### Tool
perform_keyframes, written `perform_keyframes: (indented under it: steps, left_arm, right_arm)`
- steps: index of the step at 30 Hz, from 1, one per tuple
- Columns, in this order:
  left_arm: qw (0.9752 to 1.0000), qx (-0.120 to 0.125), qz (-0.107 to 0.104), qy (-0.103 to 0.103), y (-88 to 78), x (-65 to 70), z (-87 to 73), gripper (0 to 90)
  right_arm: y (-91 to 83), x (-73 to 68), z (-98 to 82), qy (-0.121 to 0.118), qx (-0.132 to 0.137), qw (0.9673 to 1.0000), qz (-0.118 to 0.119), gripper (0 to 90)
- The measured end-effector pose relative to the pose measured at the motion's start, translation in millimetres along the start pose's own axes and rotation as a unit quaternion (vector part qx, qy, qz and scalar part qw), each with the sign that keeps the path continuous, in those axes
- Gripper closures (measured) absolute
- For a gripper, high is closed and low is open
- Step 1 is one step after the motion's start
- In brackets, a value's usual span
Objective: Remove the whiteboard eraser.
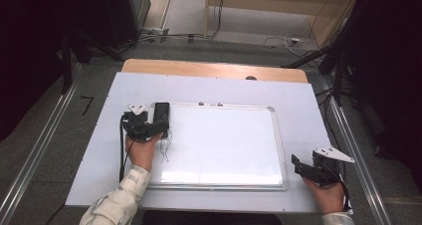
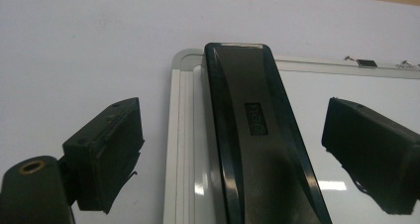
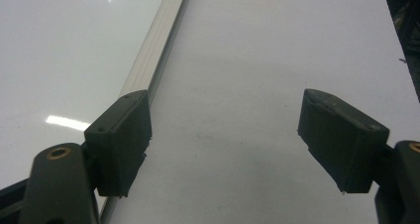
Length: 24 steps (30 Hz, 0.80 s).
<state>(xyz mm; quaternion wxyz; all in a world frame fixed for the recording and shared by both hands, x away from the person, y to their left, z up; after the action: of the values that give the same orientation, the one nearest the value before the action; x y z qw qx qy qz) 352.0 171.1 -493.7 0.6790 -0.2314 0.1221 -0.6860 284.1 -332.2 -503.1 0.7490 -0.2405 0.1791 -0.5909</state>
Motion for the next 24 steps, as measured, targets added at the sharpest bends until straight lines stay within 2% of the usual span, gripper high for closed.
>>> perform_keyframes:
  steps: [4,6,10,17,19,24]
  left_arm:
    - [1.0000,-0.007,-0.001,0.004,9.5,2.6,2.7,12.5]
    - [1.0000,-0.004,-0.006,0.002,12.6,4.7,3.9,15.9]
    - [0.9998,-0.007,0.001,0.017,20.8,10.0,8.6,17.9]
    - [0.9997,-0.013,0.000,0.023,32.7,14.7,11.9,24.3]
    - [0.9993,-0.019,0.005,0.033,35.2,16.1,11.4,25.6]
    - [0.9992,-0.023,0.004,0.032,40.8,16.9,9.8,29.9]
  right_arm:
    - [0.2,0.2,-0.1,0.000,-0.001,1.0000,0.000,19.6]
    - [0.3,0.2,-0.1,0.000,-0.001,1.0000,0.000,19.7]
    - [0.2,0.5,-0.1,0.000,-0.001,1.0000,0.000,19.6]
    - [-0.1,1.3,-0.1,0.000,0.001,1.0000,0.001,19.6]
    - [-0.1,1.6,-0.1,0.000,0.000,1.0000,0.000,19.6]
    - [-0.2,1.9,-0.1,-0.001,0.001,1.0000,0.000,19.6]
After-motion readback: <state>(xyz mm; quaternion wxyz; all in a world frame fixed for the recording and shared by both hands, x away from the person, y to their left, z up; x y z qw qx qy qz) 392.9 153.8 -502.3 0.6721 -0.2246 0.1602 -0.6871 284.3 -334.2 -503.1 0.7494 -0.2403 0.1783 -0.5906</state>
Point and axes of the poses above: each handheld gripper's, and its own axes: y roughly forward along the jaws, z roughly out of its top, x roughly to its right, the point moved 3 cm from there along y, roughly forward along the jaws, and after that the axes turned 7 degrees about x, right-handed, at the moved point
